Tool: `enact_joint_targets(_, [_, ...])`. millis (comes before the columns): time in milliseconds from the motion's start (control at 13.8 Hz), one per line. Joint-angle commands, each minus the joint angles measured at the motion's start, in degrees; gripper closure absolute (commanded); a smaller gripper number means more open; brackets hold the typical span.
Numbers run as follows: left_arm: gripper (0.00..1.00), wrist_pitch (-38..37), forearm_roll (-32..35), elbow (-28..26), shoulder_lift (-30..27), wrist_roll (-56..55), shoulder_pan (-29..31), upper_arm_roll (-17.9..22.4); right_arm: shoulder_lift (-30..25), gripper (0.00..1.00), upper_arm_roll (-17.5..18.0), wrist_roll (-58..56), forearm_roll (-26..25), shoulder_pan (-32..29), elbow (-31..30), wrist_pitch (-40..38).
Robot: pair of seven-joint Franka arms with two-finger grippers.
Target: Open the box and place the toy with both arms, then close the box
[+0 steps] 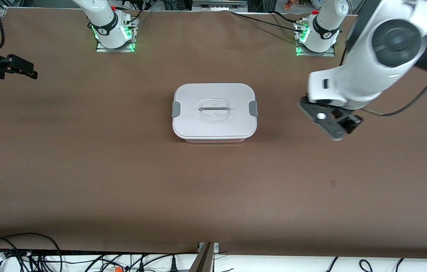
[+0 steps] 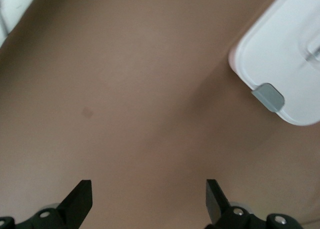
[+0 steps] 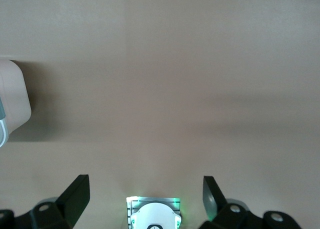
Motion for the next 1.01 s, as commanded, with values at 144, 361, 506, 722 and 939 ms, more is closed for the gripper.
enact_joint_targets(144, [0.0,8.01,-6.99,-14.95,-15.51,-13.81,0.54,12.24,0.08,0.0,-0.3,-0.66,1.12,-0.04,0.63,-0.09])
enact_joint_targets(361, [0.0,13.41,-14.99,-28.45,-24.94,-13.9,-5.7,25.62,0.07,0.0,-0.3,-0.92,1.12,-0.04,0.63,0.0])
enact_joint_targets(506, [0.0,14.21,-13.25,-28.55,-24.61,-13.64,-6.08,26.35,0.08,0.0,-0.3,-0.92,1.12,-0.04,0.63,0.0])
enact_joint_targets(722, [0.0,11.85,-12.27,-25.58,-21.37,-14.08,-5.81,26.09,0.07,0.0,-0.3,-0.92,1.12,-0.04,0.63,0.0])
enact_joint_targets(939, [0.0,11.49,-12.27,-24.86,-20.74,-14.08,-5.63,26.17,0.08,0.0,-0.3,-0.92,1.12,-0.04,0.63,0.0])
